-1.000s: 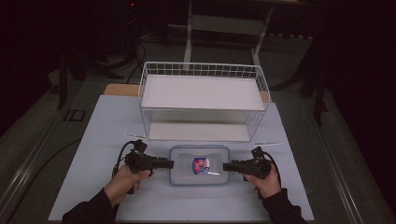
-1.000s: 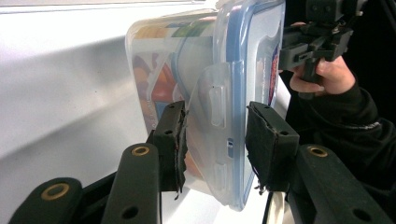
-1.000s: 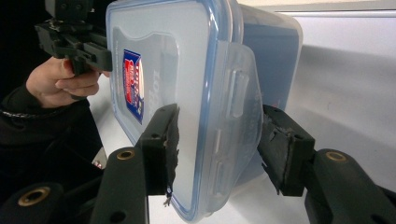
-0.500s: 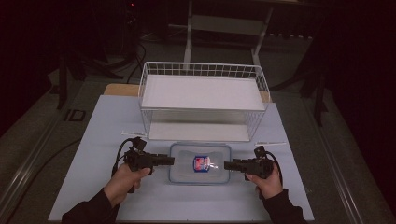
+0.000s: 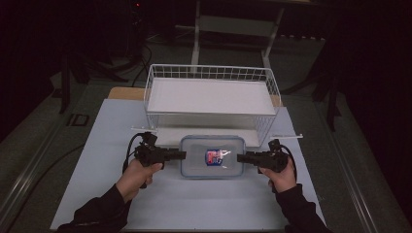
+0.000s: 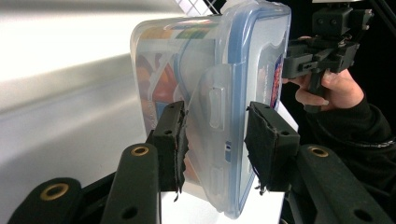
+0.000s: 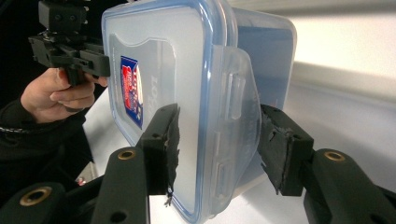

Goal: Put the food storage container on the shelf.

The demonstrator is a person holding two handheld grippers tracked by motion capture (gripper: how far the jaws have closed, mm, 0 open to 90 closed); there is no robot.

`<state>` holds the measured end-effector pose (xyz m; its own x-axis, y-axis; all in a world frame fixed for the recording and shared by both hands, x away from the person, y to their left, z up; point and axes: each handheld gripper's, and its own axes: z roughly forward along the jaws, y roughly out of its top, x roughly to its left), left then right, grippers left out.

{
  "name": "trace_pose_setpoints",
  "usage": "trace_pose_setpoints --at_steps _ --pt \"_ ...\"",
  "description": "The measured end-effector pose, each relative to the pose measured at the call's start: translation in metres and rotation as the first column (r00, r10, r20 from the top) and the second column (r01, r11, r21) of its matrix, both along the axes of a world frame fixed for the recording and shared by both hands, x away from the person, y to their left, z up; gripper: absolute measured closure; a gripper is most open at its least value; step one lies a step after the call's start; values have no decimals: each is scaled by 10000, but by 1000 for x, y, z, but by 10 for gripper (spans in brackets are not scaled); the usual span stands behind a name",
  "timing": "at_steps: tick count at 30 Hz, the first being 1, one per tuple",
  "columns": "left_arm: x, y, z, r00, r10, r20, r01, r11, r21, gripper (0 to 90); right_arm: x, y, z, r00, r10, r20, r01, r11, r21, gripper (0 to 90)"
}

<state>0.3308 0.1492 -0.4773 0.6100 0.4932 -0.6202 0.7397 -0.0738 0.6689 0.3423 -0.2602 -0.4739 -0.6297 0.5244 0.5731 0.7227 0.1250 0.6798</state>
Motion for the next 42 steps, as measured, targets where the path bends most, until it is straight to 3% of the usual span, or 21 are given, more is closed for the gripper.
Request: trace_pose_setpoints --at_steps 6,12,16,20,27,32,34,38,42 --pt "9 -3 -4 9998 116 139 -115 9999 -23 587 12 -2 -1 9996 14 267 -14 10000 -29 503" --pt "19 -6 -8 9977 164 661 -168 9998 47 584 22 -4 -5 9978 -7 655 11 10000 -60 503" --pt "25 -9 -10 9974 199 692 -206 9997 89 583 28 -7 -8 9967 -27 809 29 10000 -15 503" --pt "33 -11 -12 9929 246 1167 -280 9992 278 582 36 -8 -13 9948 -138 1012 135 9999 38 500" --pt "40 -13 -23 9871 414 1548 -457 9987 244 576 45 -6 -18 9900 -311 1378 328 9994 -100 495" --pt "44 -16 -25 9793 688 1902 -749 9969 250 569 51 -4 -17 9817 -427 1856 474 9987 -211 491" --pt "45 -18 -25 9737 763 2148 -888 9948 490 566 53 -5 -19 9788 -514 1982 545 9985 -103 488" --pt "49 -21 -29 9711 860 2225 -1045 9919 726 559 58 -4 -27 9769 -593 2055 626 9980 -96 484" --pt "52 -21 -31 9722 959 2135 -1114 9918 619 555 60 -3 -30 9742 -637 2166 672 9977 -89 484"
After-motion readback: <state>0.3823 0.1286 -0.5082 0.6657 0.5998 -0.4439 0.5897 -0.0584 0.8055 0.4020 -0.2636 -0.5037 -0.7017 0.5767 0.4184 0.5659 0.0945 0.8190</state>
